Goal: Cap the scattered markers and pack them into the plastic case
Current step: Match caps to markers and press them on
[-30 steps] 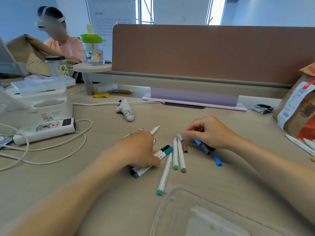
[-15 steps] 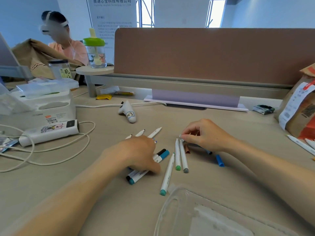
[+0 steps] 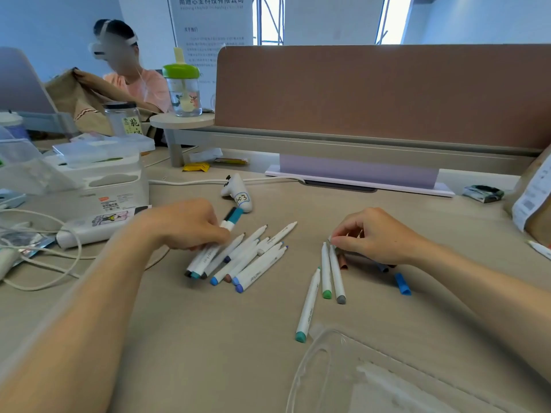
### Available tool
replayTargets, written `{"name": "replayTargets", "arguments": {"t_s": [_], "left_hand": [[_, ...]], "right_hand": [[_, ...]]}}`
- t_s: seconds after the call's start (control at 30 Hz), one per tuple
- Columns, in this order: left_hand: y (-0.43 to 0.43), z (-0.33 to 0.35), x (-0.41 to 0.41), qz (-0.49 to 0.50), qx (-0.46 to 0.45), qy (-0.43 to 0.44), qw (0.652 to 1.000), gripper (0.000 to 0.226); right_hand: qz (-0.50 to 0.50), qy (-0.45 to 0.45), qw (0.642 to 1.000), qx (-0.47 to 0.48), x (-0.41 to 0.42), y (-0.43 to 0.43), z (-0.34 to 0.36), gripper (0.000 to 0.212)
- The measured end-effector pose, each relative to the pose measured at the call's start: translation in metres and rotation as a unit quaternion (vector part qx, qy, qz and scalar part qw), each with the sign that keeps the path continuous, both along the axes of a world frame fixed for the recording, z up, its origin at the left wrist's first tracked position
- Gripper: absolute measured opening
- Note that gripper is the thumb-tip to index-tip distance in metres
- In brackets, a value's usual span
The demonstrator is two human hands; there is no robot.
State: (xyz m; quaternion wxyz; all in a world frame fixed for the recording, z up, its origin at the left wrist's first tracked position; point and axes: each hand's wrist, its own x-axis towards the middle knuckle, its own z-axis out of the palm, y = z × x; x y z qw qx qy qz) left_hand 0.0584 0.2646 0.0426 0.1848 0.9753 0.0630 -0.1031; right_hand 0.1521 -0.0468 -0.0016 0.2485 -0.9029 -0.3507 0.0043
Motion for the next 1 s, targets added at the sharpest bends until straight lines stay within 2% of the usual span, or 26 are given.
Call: {"name": "replayTargets", "arguments": {"t_s": [0.1,0.3,0.5,0.6,0.7,0.87,1.0], "left_hand": [[0.016,-0.012,0.006,0.042,0.048,0.012,0.998,0.037],[0.022,-0.023,0.015,0.049,0.100,0.034,0.993,0.032],[0.010,-0.018,0.014,0.068,0.036,-0.053,0.996,0.029],[0.003,-0.019,0.014,0.040,0.047,-0.024,0.998,0.025],[-0.002,-0.021,0.014,0.024,0.075,0.006,0.997,0.027],[-0.001,-0.020,0.014,0.025,0.079,0.026,0.996,0.037],[-0.001,-0.022,0.015,0.017,0.061,0.036,0.997,0.033]], "right_hand": [[0.000,-0.002,1.000,-0.012,0.000,0.002,-0.003,0.011],[0.007,-0.002,1.000,-0.021,-0.001,0.003,-0.004,0.011],[0.020,-0.004,1.000,-0.020,0.005,-0.010,0.008,0.010],[0.035,0.016,0.998,-0.046,0.008,-0.018,0.017,0.013],[0.057,0.005,0.993,-0.101,0.010,-0.022,0.018,0.025],[0.078,0.009,0.989,-0.122,0.010,-0.021,0.019,0.023],[0.114,-0.001,0.979,-0.167,0.012,-0.014,0.017,0.023]]}}
